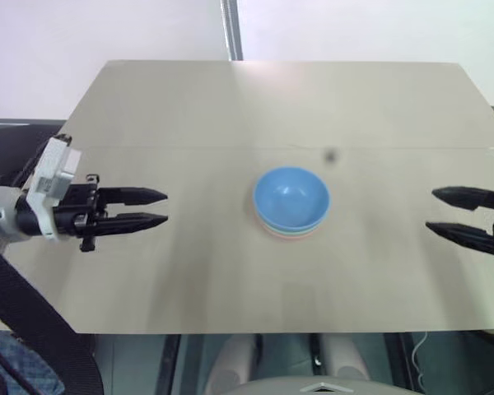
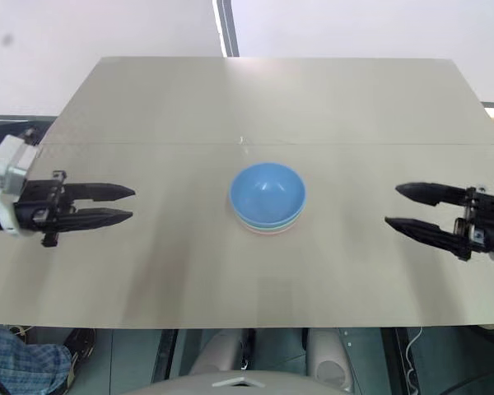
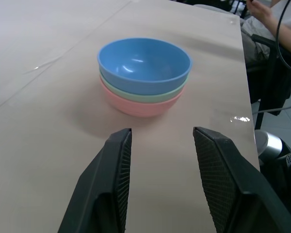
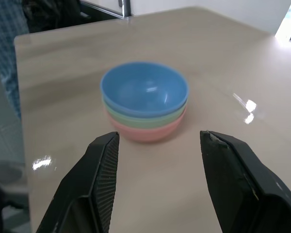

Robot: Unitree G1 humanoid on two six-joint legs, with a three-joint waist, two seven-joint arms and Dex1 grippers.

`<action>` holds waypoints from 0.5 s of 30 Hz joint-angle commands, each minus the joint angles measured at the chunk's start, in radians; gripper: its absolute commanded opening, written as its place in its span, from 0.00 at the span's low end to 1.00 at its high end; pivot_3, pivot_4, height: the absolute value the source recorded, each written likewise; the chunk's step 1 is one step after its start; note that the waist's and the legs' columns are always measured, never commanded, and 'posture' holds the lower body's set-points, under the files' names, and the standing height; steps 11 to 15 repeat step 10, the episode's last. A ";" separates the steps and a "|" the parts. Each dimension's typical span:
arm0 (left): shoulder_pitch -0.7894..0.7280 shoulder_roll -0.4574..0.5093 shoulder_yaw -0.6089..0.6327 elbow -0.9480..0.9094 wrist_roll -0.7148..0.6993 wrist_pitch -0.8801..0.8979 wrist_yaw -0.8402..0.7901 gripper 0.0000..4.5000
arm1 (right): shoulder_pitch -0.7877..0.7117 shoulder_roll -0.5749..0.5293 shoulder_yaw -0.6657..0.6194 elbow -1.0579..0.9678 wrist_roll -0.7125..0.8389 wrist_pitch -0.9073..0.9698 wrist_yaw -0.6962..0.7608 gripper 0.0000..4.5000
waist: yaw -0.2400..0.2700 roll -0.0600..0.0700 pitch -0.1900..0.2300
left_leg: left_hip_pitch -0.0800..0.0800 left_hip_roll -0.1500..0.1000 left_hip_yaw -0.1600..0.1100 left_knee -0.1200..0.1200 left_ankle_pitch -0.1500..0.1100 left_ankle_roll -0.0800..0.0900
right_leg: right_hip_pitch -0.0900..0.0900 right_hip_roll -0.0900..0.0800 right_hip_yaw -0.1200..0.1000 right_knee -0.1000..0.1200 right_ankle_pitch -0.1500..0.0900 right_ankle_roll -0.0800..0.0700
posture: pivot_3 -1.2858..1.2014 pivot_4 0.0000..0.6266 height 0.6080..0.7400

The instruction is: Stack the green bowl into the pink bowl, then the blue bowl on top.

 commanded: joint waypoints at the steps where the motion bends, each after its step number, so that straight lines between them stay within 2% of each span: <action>1: 0.021 -0.001 0.076 -0.072 -0.036 0.032 0.022 0.47 | 0.015 -0.021 -0.030 0.019 -0.059 -0.084 0.083 0.65 | 0.000 0.000 0.000 | 0.001 0.000 0.000 0.000 0.000 0.000 | 0.001 0.000 0.000 0.000 0.000 0.000 | 0.52 0.24 1.00; 6: 0.044 -0.009 0.102 -0.095 -0.037 0.044 0.027 0.47 | -0.002 -0.021 -0.016 0.044 -0.076 -0.109 0.107 0.65 | 0.000 0.001 0.001 | 0.022 0.001 0.002 -0.014 -0.001 0.001 | 0.020 0.001 0.000 -0.013 0.000 0.000 | 0.52 0.24 1.00; 15: 0.050 -0.014 0.105 -0.098 -0.039 0.036 0.015 0.47 | -0.012 -0.022 -0.011 0.049 -0.077 -0.111 0.109 0.65 | -0.003 0.001 0.001 | 0.022 0.003 0.002 -0.015 -0.001 0.001 | 0.020 0.001 0.001 -0.014 0.000 0.000 | 0.52 0.24 1.00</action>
